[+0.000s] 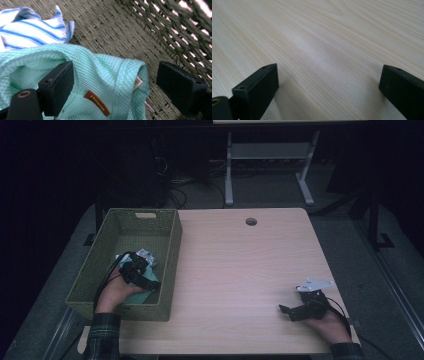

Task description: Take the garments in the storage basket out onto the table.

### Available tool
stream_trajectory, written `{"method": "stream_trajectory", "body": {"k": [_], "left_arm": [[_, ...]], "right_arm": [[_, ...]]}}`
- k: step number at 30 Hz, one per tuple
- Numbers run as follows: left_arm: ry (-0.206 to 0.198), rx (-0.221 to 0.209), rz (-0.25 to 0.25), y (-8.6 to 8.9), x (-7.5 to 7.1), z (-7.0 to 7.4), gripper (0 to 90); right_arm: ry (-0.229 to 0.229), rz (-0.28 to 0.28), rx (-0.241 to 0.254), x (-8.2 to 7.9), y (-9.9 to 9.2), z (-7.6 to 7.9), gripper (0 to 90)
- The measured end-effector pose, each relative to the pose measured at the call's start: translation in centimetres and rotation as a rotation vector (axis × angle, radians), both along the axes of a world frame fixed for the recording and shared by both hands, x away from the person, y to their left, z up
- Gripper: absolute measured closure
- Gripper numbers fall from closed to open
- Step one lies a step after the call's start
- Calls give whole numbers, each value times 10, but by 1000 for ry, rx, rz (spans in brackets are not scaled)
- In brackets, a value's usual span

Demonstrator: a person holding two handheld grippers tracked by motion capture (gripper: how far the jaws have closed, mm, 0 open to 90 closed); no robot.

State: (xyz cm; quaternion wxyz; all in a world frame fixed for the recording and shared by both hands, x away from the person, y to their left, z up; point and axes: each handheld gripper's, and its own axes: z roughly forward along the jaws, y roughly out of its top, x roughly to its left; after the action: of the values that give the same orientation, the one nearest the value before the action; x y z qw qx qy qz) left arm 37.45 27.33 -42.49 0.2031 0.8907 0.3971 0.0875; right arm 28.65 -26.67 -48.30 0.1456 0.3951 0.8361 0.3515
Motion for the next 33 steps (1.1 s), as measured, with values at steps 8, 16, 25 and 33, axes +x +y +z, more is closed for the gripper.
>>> {"method": "stream_trajectory", "body": {"k": [8,16,25,33], "left_arm": [[74,30,12,0,3,-6,149],[113,43,66,3,6,-8,316],[109,54,119,8,6,-1,674],[71,-18,155,14,5,8,767]], "right_arm": [[0,0,0,0,0,0,24],[-1,0,0,0,0,0,24],[0,0,0,0,0,0,24],[1,-2,0,0,0,0,24]]}}
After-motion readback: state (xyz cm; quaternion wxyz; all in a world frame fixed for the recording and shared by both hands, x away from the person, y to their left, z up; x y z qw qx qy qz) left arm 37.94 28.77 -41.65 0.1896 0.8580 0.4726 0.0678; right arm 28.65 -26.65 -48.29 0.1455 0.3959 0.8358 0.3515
